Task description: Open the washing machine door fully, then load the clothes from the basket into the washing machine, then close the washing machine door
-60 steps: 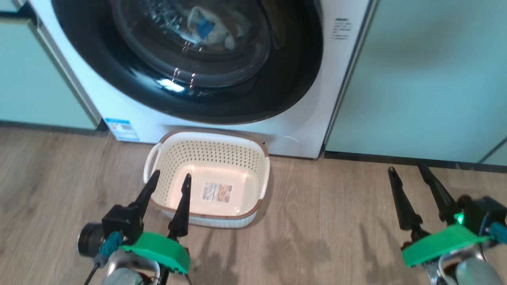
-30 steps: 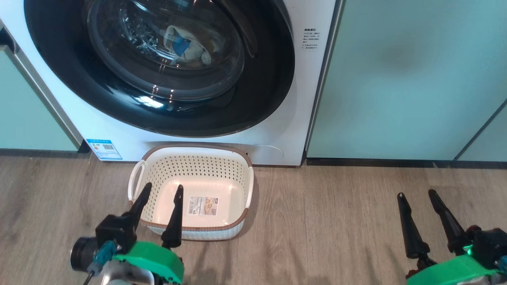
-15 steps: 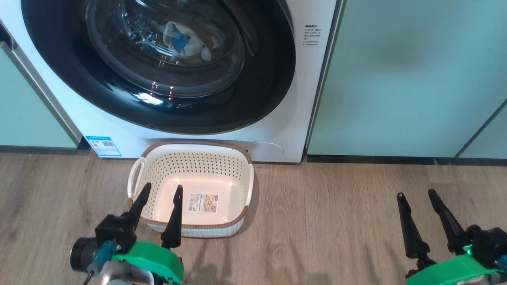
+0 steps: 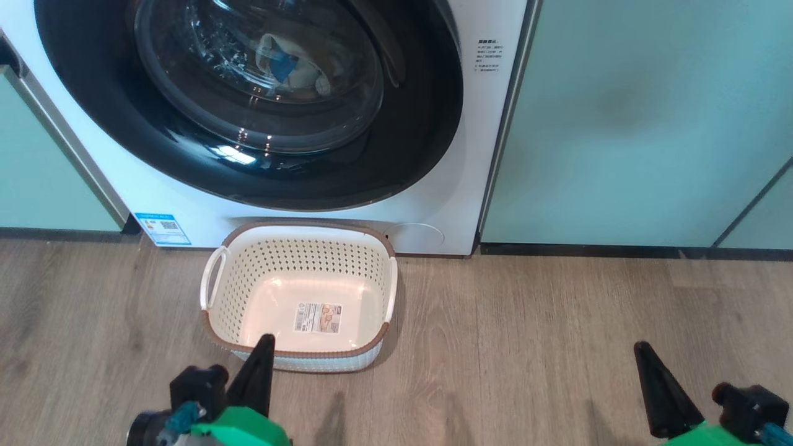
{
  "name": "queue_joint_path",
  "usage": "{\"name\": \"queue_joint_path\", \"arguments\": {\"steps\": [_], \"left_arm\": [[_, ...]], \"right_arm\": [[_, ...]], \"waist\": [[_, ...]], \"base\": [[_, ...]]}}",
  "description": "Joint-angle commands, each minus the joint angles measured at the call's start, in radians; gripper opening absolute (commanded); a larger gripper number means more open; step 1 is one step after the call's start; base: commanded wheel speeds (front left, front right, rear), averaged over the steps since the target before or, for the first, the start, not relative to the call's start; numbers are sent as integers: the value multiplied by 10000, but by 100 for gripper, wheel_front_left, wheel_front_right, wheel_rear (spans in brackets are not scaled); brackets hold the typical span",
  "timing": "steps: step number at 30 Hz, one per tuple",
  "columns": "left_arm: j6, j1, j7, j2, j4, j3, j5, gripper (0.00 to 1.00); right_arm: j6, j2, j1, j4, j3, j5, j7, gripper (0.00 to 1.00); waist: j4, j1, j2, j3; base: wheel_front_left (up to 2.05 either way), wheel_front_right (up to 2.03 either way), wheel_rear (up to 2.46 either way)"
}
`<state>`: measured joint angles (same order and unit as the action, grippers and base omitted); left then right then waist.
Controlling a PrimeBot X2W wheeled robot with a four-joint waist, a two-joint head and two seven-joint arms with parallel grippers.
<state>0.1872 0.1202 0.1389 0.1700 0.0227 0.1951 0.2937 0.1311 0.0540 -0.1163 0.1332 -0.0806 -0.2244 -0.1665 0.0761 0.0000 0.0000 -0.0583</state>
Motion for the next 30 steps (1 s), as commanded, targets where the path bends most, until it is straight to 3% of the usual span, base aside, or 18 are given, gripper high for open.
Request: {"name": "queue_joint_path", "arguments": {"steps": [1, 30], "left_arm": [[-48, -242, -28, 64, -301, -136, 237, 0], [-835, -766, -483, -95, 393, -656, 3586, 0]], "right_arm": [[0, 21, 243, -323, 28, -232, 31, 0], [-1, 205, 737, 35, 231, -3808, 498, 0]], "waist": [[-7, 0, 0, 4], [-192, 0, 0, 140]], "base": [[0, 0, 0], [0, 0, 0]]}}
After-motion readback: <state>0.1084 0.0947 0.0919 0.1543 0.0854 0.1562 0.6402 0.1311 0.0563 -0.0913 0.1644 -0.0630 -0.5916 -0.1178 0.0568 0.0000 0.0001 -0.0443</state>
